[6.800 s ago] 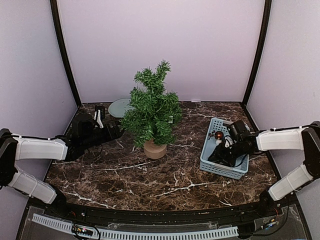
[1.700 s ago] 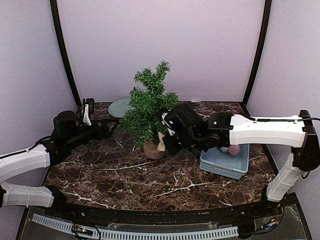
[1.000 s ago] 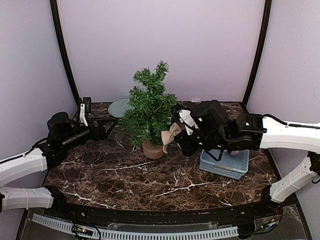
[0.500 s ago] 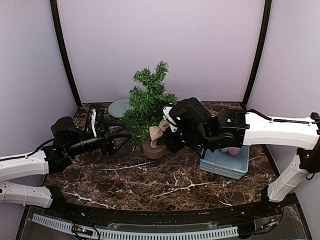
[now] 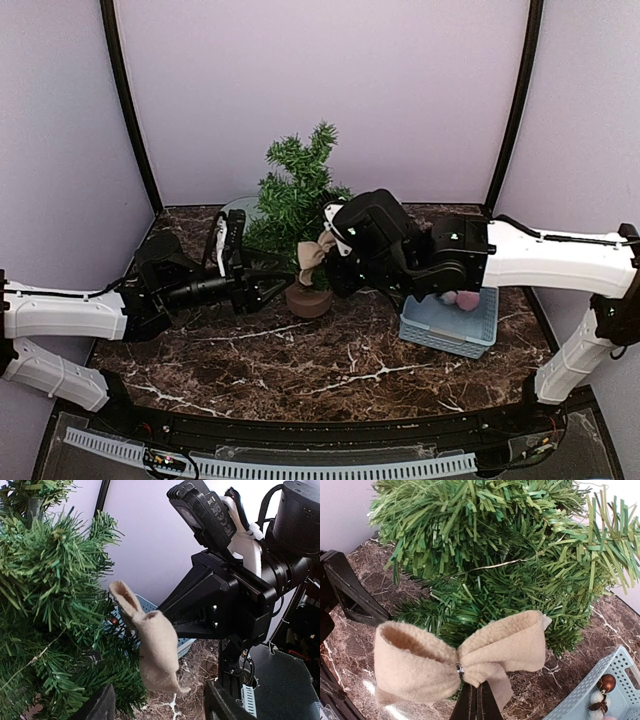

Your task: Decorate the small christmas tree

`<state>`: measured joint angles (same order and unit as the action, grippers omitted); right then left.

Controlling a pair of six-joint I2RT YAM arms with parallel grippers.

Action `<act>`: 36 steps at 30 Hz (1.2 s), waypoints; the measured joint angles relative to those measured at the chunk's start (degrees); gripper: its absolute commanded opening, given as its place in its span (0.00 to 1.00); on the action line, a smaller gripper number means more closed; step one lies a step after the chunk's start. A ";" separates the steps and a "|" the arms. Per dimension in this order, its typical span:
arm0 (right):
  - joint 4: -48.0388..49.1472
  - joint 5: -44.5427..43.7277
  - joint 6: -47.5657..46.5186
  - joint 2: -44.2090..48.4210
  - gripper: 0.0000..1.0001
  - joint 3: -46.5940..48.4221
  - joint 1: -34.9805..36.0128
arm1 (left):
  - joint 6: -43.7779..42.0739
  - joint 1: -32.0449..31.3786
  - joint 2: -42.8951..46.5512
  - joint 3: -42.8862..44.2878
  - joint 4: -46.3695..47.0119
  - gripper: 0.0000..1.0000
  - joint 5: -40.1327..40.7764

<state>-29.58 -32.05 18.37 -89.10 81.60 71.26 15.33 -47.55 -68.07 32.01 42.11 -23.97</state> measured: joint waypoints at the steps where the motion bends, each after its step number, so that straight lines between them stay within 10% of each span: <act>1: 0.13 0.04 -0.07 -0.20 0.00 0.24 0.00 | 0.24 -0.02 -0.15 0.02 0.50 0.60 0.07; 12: 2.99 0.85 -0.07 -1.44 0.00 0.31 1.64 | 2.32 -0.33 -1.49 0.17 3.69 0.35 1.36; 18: 4.28 1.38 -0.31 -1.53 0.11 0.15 1.79 | 3.50 -0.33 -2.38 0.57 3.72 0.00 2.60; 25: 7.58 5.33 -2.01 4.11 0.63 -7.39 1.81 | 3.04 -0.35 -0.61 0.11 3.67 0.00 4.28; 36: 16.72 18.80 -1.95 22.60 0.63 -23.96 -6.25 | 1.79 4.39 5.16 -1.05 0.42 0.00 -3.56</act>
<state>-12.86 -13.26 16.43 -66.50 57.65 65.01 17.12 -43.16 -62.92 30.96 42.52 -27.53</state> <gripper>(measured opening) 0.627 0.008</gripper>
